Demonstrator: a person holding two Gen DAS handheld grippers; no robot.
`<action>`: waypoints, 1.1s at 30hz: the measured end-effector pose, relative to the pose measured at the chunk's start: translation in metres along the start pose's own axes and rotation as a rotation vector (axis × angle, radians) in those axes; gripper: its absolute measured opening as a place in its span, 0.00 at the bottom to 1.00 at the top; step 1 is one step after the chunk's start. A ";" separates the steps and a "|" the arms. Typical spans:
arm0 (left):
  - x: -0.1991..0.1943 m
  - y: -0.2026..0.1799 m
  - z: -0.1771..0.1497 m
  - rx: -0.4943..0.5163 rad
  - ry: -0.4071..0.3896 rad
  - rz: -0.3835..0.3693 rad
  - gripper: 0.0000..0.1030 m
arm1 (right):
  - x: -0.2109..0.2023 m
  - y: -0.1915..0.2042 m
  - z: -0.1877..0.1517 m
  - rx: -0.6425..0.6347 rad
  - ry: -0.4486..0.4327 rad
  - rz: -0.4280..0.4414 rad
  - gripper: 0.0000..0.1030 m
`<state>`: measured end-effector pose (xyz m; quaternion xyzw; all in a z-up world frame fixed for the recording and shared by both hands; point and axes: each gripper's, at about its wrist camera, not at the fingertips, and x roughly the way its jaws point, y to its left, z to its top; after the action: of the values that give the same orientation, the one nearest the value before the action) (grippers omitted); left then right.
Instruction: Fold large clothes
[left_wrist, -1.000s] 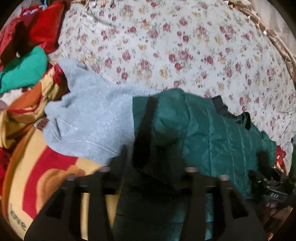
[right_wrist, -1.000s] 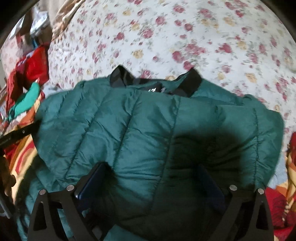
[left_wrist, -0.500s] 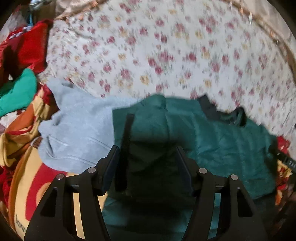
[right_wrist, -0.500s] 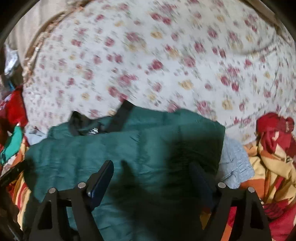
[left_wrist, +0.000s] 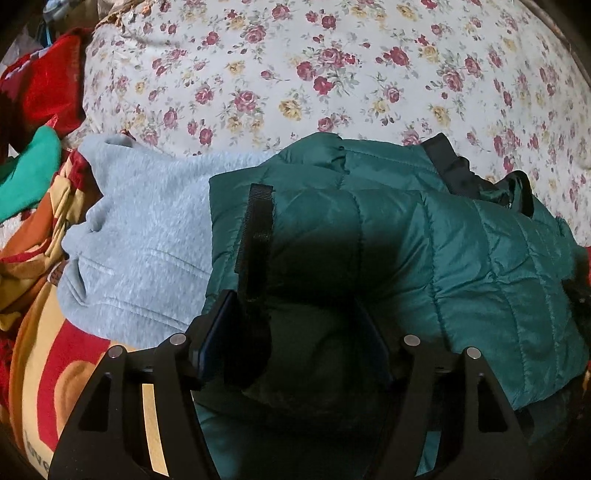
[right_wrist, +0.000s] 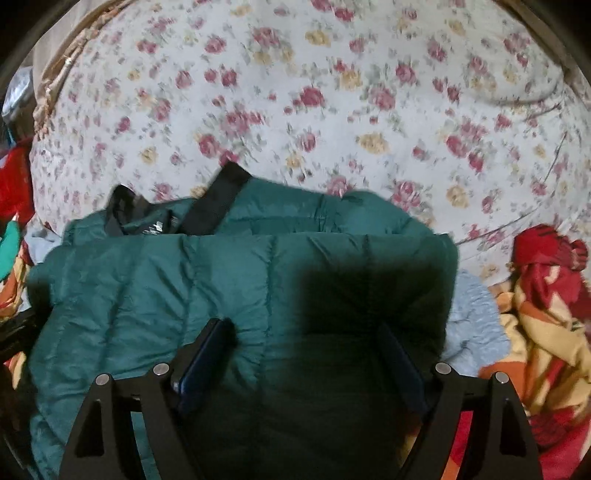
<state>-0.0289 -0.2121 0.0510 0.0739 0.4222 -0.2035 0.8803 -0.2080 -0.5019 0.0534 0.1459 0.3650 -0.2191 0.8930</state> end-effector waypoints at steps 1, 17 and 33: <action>0.000 0.000 0.000 0.000 -0.002 -0.001 0.65 | -0.009 0.002 0.000 -0.006 -0.011 0.012 0.80; -0.001 -0.002 -0.004 0.011 -0.014 0.007 0.67 | -0.012 0.010 -0.043 0.000 0.083 0.034 0.80; -0.016 0.002 -0.004 0.000 0.005 0.000 0.75 | -0.053 0.001 -0.041 0.054 0.034 0.062 0.82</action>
<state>-0.0400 -0.2041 0.0611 0.0744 0.4244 -0.2031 0.8793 -0.2655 -0.4689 0.0631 0.1851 0.3694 -0.1986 0.8887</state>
